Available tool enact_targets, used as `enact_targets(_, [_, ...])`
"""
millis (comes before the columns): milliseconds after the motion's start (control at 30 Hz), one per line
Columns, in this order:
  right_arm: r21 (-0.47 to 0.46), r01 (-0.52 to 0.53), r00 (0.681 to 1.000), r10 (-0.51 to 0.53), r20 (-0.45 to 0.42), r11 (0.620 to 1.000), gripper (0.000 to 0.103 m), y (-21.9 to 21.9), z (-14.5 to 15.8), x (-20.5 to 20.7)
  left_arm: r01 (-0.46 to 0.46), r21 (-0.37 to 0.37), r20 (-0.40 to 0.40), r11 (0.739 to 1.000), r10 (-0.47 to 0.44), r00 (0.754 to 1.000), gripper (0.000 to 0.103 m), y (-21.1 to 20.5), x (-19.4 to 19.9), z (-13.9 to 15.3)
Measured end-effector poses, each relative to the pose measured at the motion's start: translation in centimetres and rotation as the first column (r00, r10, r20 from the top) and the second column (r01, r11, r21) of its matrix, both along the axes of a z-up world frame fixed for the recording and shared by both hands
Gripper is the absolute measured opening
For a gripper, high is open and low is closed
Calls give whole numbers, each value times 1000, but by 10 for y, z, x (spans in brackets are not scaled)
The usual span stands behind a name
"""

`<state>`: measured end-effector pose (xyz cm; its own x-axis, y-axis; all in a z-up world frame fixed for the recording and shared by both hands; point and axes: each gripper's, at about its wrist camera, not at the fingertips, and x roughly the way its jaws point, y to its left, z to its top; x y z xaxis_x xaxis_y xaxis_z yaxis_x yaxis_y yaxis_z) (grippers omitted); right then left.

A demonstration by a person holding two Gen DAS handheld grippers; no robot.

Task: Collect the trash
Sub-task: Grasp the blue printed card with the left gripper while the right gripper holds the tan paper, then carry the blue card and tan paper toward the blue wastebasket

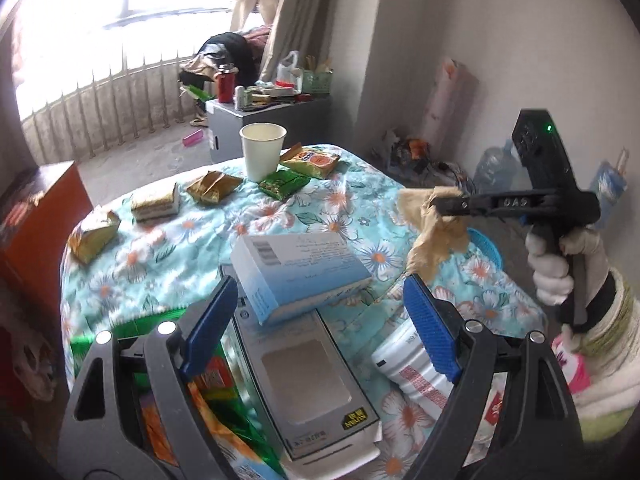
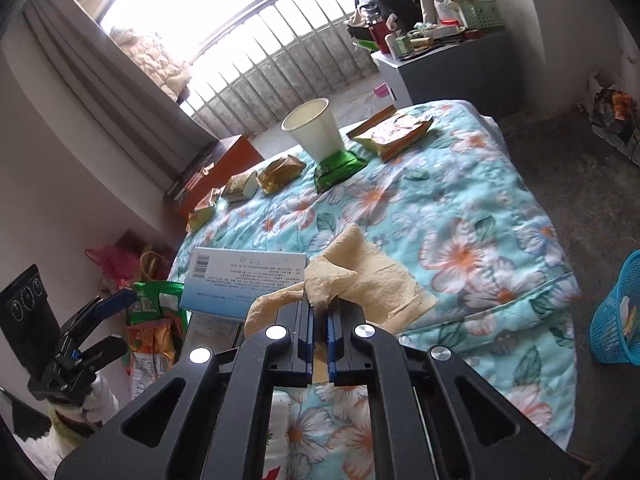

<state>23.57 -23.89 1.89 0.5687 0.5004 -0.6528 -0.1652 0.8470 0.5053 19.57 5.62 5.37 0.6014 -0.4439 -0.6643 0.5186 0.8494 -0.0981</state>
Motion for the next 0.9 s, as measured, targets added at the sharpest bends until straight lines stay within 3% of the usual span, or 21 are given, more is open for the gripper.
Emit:
enact_targets(100, [25,18,1000,-18,-1,1000,5,-17,4,-6,145,107,-34,984,-142,989,85,-20,31,-1])
enact_targets(233, [36,25,1000,-25,-19,999,5,-22,-3,-9,317,194,-180,928,-284,942,85,-52,80,-14])
enact_targets(267, [36,25,999,-24,-24,999,5,-22,-6,-8,354,225,-214,908,-309,927,85,-60,87,-20])
enact_targets(367, [42,23,999,-22,-34,999,5,-21,-13,-6,510,323,-344,797,-403,848,85,-89,104,-42])
enact_targets(433, [52,27,999,-25,-37,998,5,-22,-17,-5,564,357,-422,744,-410,808,85,-100,110,-59])
enact_targets(500, [62,33,999,-30,-42,998,5,-25,-21,-3,583,401,-466,706,-391,794,85,-108,118,-72])
enact_targets(567, [74,36,998,-33,-52,997,5,-28,-27,-1,585,418,-477,695,-381,792,85,-111,125,-76])
enact_targets(700, [82,42,997,-37,-70,996,5,-33,-36,0,586,358,-511,727,-373,775,85,-114,136,-75])
enact_targets(733, [86,44,997,-37,-75,995,5,-35,-39,0,585,363,-511,726,-370,776,85,-115,136,-76])
enact_targets(767, [90,45,996,-38,-78,995,5,-37,-40,-1,584,381,-506,717,-367,781,85,-116,135,-79])
enact_targets(833, [92,49,996,-41,-80,995,5,-39,-42,-2,603,386,-537,698,-362,762,85,-119,134,-85])
enact_targets(900, [95,48,996,-40,-78,994,5,-40,-41,-3,604,419,-560,678,-331,759,85,-121,137,-97])
